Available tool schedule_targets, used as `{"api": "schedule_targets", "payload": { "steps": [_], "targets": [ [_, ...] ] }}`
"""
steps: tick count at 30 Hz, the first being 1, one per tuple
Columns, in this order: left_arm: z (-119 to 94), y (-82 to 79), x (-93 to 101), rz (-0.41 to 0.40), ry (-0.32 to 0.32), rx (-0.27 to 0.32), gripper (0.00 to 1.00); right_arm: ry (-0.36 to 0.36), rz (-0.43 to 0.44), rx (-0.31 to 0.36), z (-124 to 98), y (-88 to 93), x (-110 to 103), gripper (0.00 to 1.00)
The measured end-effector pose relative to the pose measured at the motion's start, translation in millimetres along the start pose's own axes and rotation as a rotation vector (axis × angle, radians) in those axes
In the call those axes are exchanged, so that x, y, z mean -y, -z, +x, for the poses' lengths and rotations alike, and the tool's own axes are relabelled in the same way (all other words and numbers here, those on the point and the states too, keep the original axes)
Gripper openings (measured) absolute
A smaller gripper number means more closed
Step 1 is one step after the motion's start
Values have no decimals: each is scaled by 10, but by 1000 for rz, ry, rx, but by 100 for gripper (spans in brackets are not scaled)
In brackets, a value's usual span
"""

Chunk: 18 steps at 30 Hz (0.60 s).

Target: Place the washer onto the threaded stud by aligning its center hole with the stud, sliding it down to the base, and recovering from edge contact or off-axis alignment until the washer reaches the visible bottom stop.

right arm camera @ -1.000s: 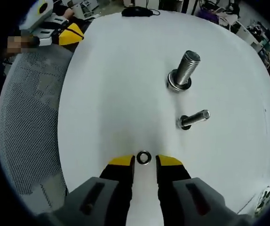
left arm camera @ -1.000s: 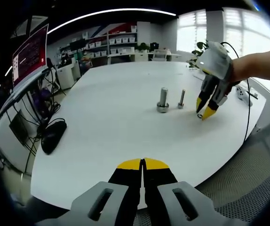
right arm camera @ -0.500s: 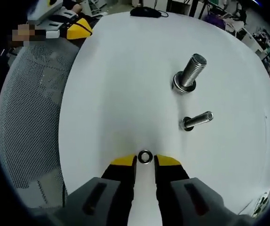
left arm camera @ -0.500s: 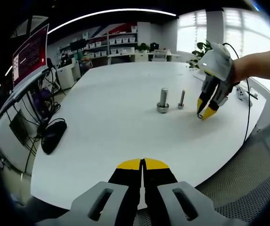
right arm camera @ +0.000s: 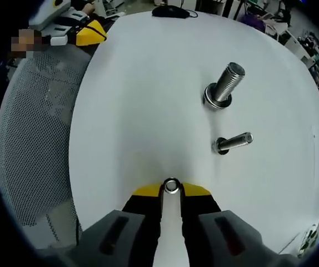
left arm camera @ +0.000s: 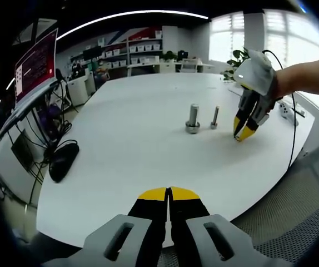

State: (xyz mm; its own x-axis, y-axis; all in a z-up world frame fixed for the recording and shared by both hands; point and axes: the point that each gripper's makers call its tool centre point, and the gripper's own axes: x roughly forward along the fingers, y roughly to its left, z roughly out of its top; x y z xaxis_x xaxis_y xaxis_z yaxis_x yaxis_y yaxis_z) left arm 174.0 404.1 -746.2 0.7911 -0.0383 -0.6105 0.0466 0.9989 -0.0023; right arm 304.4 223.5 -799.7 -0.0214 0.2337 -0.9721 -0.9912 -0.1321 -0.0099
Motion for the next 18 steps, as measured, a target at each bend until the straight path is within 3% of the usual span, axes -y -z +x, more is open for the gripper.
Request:
{"api": "schedule_targets", "payload": {
  "steps": [8,18],
  "targets": [
    [-2,-6,-1,-2,-1,3,0,-15,6,-9,-37,-17,-32,14],
    [-2,-9,-2,-2,0,6,0,18,43,58,-257,-209,140,14]
  ]
}}
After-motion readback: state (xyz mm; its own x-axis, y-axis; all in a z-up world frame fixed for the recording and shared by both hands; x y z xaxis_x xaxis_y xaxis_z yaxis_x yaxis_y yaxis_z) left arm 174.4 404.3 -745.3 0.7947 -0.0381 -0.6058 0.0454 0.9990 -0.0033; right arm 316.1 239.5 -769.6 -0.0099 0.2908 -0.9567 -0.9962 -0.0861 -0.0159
